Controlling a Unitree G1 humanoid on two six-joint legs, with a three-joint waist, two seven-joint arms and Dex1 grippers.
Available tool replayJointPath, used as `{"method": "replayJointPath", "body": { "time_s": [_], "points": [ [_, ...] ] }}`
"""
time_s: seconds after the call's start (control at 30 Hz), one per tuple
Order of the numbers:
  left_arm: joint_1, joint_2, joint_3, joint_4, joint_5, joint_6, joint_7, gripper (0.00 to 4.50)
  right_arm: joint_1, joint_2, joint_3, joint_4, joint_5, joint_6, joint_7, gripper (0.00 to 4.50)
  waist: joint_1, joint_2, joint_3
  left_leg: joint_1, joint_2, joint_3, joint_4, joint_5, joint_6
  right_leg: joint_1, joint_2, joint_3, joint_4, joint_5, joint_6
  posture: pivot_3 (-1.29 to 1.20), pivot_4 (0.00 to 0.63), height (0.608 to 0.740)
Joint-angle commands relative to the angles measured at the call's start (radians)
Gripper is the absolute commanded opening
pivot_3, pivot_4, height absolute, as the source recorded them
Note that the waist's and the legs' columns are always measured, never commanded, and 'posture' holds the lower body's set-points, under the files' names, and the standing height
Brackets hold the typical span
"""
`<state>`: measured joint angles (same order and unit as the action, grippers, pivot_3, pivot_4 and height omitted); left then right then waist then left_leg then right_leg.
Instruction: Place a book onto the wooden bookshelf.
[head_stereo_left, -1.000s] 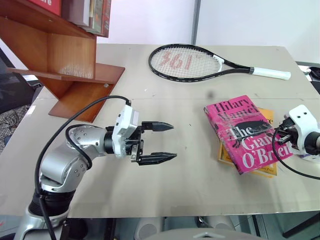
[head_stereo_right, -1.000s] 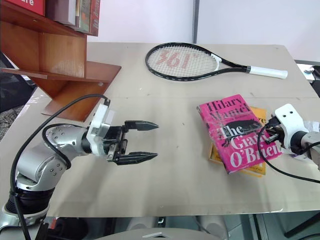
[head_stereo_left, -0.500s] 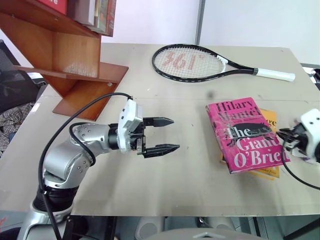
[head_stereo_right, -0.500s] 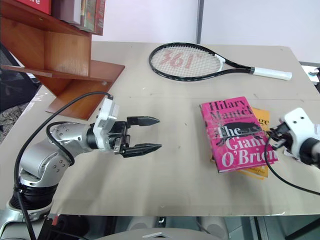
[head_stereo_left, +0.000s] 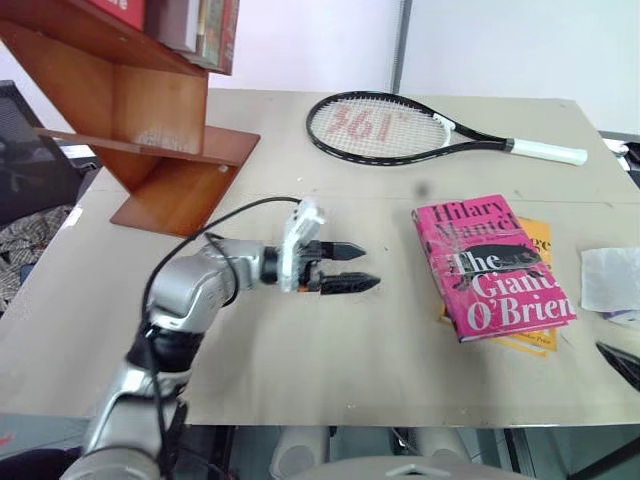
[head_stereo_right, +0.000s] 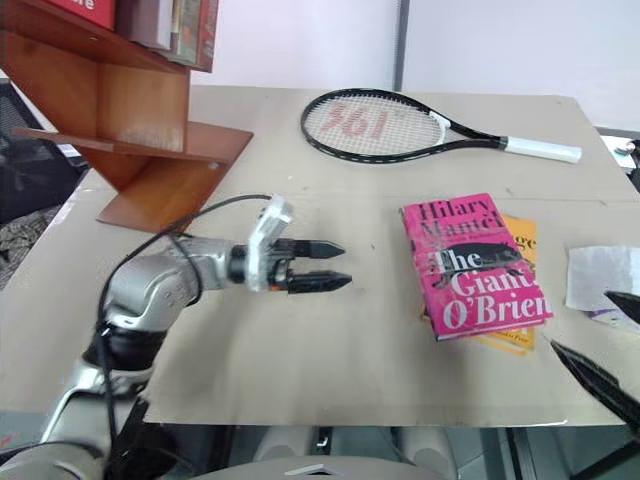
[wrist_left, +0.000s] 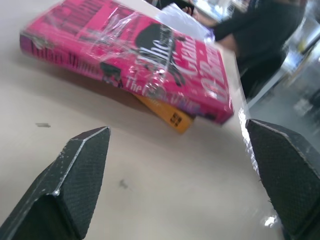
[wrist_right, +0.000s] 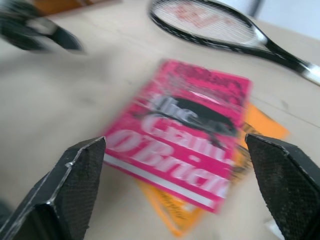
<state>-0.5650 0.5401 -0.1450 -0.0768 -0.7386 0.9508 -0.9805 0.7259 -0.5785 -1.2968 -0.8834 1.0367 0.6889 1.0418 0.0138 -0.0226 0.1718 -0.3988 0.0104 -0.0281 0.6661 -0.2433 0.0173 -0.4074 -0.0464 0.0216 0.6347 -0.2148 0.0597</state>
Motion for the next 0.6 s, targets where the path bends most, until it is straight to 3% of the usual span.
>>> {"method": "replayJointPath", "body": {
  "time_s": [0.03, 0.17, 0.27, 0.4, 0.6],
  "points": [
    [-0.113, -0.096, 0.033, 0.14, -0.071, 0.218, 0.078, 4.5, 0.051, -0.008, -0.044, 0.008, 0.071, -0.077, 0.011, 4.46, -0.001, -0.001, 0.0, -0.001, 0.0, 0.0, 0.001, 0.0, 0.0, 0.0, 0.0, 0.0, 0.0, 0.0, 0.0, 0.0, 0.15, 0.74],
    [-0.246, -0.235, 0.068, 0.353, -0.077, 0.41, 0.165, 4.5, 0.035, -0.121, -0.016, 0.125, 0.022, -0.121, 0.049, 4.46, -0.009, -0.001, 0.001, -0.001, -0.003, 0.0, 0.001, 0.0, 0.0, 0.0, -0.001, 0.001, -0.001, 0.0, 0.0, 0.0, 0.15, 0.74],
    [-0.298, -0.308, 0.094, 0.454, -0.054, 0.457, 0.211, 4.5, 0.013, -0.21, 0.005, 0.211, 0.003, -0.129, 0.085, 4.46, -0.008, -0.002, 0.001, -0.001, -0.004, 0.002, 0.001, 0.0, 0.001, 0.0, -0.001, 0.001, -0.001, 0.0, 0.0, 0.0, 0.15, 0.74],
    [-0.35, -0.405, 0.141, 0.598, -0.025, 0.449, 0.266, 4.5, -0.022, -0.304, 0.013, 0.288, 0.007, -0.112, 0.137, 4.46, -0.006, -0.002, 0.001, -0.002, -0.004, 0.0, -0.001, 0.0, 0.001, -0.001, 0.0, 0.0, -0.001, 0.0, 0.0, 0.0, 0.15, 0.74],
    [-0.385, -0.536, 0.208, 0.747, 0.02, 0.383, 0.34, 4.5, -0.033, -0.34, 0.004, 0.342, -0.025, -0.106, 0.195, 4.46, 0.001, -0.002, 0.001, -0.004, -0.005, -0.001, -0.001, 0.0, 0.001, -0.001, -0.001, 0.0, -0.003, 0.0, 0.0, 0.0, 0.15, 0.74]
  ]
}}
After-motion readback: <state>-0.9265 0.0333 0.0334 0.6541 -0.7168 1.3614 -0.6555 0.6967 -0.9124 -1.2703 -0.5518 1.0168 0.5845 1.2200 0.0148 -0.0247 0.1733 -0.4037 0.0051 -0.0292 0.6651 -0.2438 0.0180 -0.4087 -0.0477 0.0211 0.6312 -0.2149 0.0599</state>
